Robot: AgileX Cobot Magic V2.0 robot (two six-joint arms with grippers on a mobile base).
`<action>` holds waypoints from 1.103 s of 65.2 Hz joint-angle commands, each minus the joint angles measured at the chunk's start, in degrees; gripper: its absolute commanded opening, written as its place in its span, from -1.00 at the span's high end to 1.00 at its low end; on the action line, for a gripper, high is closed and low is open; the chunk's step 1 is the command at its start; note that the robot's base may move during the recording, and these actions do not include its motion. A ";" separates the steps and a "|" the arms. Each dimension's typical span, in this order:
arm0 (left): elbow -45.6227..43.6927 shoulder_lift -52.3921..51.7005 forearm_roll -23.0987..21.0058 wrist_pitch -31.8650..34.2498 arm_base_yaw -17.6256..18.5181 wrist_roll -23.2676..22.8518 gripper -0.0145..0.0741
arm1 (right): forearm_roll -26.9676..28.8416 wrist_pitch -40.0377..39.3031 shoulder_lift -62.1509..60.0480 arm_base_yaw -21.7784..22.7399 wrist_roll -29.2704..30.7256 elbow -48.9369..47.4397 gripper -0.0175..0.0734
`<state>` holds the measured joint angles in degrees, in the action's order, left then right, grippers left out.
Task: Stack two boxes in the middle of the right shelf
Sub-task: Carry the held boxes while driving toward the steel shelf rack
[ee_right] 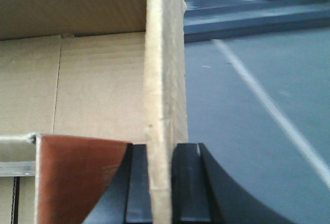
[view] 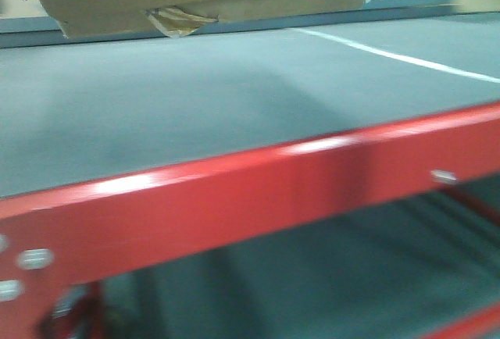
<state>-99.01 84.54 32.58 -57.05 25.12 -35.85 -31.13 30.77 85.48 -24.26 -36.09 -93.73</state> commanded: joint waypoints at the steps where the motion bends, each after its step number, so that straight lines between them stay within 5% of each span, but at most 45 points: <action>1: -0.46 -0.33 0.06 2.67 0.24 0.22 0.92 | -0.03 -5.54 -0.79 -0.18 -0.28 -0.89 0.95; 72: -0.46 -0.33 0.06 2.67 0.24 0.22 0.92 | -0.03 -5.54 -0.79 -0.18 -0.28 -0.89 0.95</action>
<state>-99.01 84.54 32.47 -56.82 25.12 -35.85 -31.24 30.77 85.48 -24.26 -36.09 -93.73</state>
